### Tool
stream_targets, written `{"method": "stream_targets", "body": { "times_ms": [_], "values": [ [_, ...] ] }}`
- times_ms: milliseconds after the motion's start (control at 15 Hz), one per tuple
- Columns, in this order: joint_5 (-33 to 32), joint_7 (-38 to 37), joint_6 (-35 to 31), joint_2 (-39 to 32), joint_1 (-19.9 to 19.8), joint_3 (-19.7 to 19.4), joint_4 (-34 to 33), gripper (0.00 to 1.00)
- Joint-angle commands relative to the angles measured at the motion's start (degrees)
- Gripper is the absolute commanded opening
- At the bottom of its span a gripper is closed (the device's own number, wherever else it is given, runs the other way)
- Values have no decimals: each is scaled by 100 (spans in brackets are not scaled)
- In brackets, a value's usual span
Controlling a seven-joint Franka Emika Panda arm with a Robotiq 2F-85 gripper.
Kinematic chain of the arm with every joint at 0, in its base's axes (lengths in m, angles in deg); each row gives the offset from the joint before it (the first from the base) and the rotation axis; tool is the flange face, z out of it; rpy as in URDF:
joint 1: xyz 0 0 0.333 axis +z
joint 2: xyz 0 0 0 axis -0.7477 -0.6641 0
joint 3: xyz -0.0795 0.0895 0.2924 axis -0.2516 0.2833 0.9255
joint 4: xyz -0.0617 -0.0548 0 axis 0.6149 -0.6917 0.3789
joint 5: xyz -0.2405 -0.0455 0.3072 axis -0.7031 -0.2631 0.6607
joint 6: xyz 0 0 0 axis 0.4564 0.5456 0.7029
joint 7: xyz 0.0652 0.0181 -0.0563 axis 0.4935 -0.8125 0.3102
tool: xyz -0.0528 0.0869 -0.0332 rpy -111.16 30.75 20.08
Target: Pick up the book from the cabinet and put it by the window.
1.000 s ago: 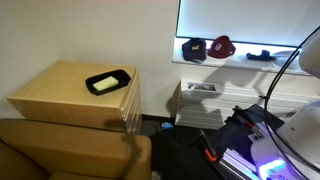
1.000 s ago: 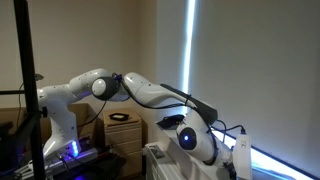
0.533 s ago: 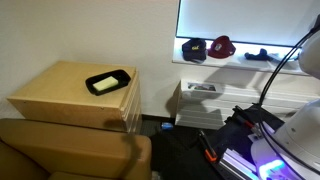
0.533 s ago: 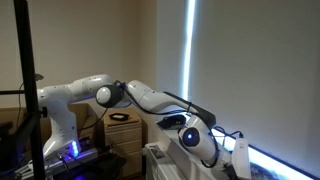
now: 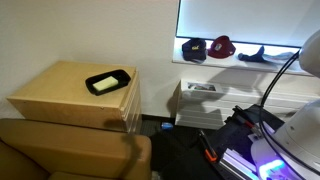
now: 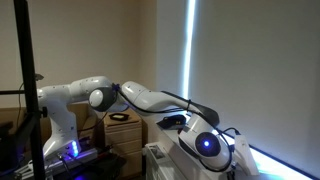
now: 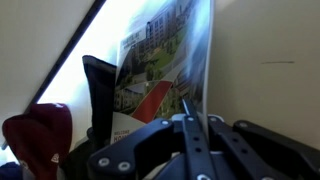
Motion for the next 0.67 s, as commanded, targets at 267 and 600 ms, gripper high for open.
{"method": "stream_targets", "body": {
  "times_ms": [267, 600],
  "values": [
    [-85, 1087, 1935, -579, -601, 217, -1109, 1],
    [-438, 1517, 1367, -597, -661, 619, -1106, 1]
  ]
}}
